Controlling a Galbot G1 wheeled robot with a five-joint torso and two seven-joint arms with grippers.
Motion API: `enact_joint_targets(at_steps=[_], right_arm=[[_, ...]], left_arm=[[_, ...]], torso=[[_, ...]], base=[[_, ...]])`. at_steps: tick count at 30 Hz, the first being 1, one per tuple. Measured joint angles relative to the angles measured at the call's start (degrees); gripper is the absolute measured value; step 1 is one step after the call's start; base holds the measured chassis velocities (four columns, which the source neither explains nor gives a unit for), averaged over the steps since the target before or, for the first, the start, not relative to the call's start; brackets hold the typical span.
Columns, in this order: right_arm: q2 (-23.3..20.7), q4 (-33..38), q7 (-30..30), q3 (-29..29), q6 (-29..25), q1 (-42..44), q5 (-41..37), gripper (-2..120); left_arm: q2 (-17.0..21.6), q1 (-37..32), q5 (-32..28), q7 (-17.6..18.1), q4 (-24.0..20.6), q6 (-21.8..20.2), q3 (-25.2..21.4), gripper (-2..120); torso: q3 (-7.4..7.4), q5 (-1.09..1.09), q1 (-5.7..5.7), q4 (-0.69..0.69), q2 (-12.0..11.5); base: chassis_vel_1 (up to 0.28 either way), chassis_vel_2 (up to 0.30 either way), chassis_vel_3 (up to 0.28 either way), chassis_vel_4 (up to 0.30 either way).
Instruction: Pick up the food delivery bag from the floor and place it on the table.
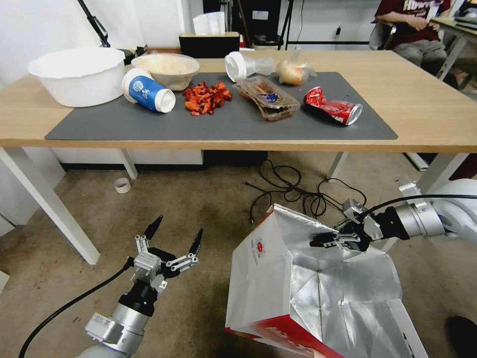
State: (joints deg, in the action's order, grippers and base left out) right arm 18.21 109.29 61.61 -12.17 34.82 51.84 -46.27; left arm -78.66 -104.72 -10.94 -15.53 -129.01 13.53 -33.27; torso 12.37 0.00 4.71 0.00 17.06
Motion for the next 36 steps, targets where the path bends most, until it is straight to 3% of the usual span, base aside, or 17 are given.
enact_joint_targets(at_steps=[36], right_arm=[[0.6, -0.72, -0.02, 2.32, -0.04, -1.99, 0.37, 0]], left_arm=[[0.22, -0.32, 0.16, -0.08, -0.05, -0.1, -0.39, 100]], torso=[[5.51, 0.0, 2.58, 0.0, 8.08]], base=[[0.0, 0.0, 0.0, 0.0]])
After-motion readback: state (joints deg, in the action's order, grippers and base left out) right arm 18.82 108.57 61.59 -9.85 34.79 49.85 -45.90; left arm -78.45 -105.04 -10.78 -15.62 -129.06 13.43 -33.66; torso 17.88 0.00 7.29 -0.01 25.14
